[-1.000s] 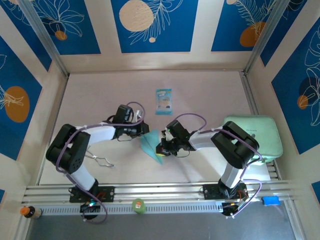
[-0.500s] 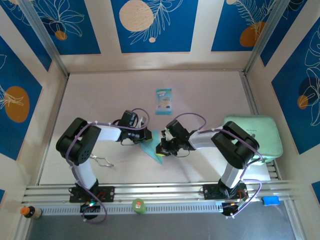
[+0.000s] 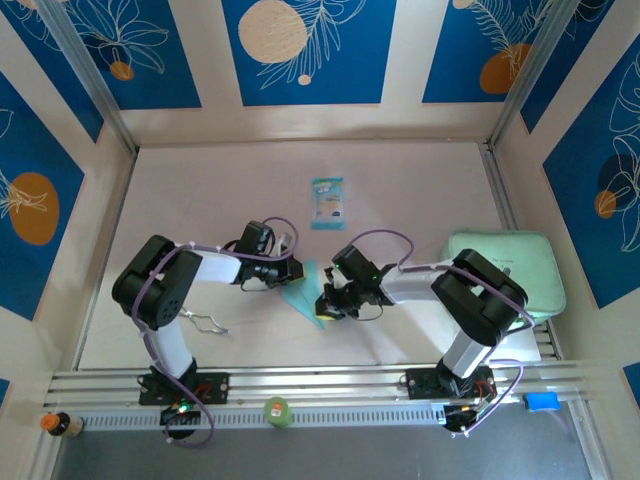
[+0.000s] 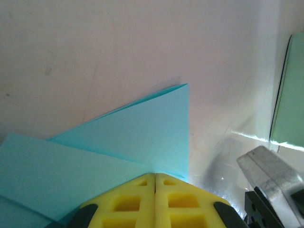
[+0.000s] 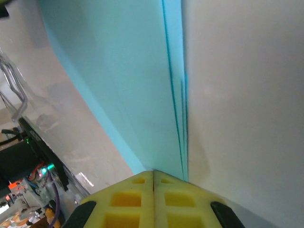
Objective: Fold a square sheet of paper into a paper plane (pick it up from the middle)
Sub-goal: Fourth fold the wing at the center of the table.
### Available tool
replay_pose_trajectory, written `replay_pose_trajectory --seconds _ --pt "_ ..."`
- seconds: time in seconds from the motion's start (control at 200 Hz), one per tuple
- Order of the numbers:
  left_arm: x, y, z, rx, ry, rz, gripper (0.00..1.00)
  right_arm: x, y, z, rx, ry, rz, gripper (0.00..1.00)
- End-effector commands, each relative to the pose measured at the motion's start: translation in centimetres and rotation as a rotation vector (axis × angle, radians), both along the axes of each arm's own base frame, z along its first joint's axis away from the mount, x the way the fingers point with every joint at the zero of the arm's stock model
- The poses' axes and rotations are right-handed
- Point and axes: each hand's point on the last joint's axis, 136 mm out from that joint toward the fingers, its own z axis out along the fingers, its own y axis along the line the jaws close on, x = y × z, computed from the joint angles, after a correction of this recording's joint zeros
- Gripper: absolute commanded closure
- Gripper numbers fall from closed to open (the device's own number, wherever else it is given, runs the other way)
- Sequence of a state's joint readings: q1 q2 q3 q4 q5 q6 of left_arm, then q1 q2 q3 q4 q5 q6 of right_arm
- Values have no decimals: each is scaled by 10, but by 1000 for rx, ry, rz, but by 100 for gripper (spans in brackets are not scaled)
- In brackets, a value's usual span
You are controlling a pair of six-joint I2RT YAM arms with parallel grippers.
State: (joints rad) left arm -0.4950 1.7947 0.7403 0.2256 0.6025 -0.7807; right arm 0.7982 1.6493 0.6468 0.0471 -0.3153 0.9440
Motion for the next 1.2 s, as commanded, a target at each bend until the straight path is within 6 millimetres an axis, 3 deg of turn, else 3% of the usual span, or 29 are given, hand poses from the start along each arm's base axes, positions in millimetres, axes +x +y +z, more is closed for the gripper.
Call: replay_pose_trajectory --seconds 0.0,0.22,0.405,0.6,0.92,1.195 --pt "-12 27 -39 125 92 63 100 -41 -23 -17 -75 108 32 100" --pt "-12 27 -40 119 103 76 100 -60 -40 -13 -77 105 -8 100" --pt "-13 27 -40 109 106 81 100 -43 -40 6 -57 50 -111 100" --pt "-13 26 -37 88 108 91 100 -27 -18 26 66 60 -161 85" --pt "-14 25 -33 78 104 92 100 -30 -20 6 2 124 -187 69" --pt "-13 24 -31 71 101 91 100 -17 -5 12 40 83 -180 73"
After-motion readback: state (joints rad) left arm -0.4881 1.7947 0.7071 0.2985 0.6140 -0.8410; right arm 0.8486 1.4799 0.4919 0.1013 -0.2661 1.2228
